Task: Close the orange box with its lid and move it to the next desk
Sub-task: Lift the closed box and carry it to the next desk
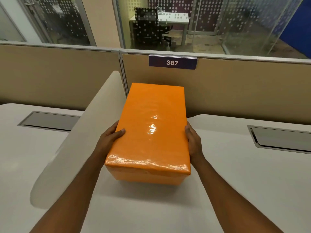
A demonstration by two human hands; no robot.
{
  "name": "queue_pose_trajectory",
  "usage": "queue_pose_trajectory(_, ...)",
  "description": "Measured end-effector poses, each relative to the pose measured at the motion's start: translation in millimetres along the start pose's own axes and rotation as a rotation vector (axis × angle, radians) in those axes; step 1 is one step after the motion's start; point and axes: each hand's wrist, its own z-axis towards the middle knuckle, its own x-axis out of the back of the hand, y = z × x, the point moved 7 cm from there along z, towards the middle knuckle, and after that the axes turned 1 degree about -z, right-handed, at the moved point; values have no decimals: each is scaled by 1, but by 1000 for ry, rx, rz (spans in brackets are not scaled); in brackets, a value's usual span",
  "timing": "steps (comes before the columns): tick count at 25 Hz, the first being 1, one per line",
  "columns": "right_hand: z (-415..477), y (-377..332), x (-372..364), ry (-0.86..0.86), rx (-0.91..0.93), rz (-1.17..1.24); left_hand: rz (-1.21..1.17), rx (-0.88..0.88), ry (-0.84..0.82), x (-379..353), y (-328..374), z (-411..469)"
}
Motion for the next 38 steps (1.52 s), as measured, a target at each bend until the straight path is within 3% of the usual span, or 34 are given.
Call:
queue_pose_trajectory(9,41,8,-30,-3,33,-33,2,11,50,29,-7,39)
queue_pose_trajectory(15,46,25,-37,28,-10,-53,182,-8,60,41,-7,46)
queue_pose_trajectory(18,48,28,-38,49,-15,-116,389,-93,63,41,2,49)
queue_pose_trajectory(28,52,24,-52,62,-70,-367,1155,-396,348,19,46,27)
queue_pose_trajectory(33,45,10,-58,0,-115,-521,1103,-392,294,-31,43,-6)
queue_pose_trajectory(38,22,-1,-6,177,-114,-490,1022,-525,255,-94,26,-64)
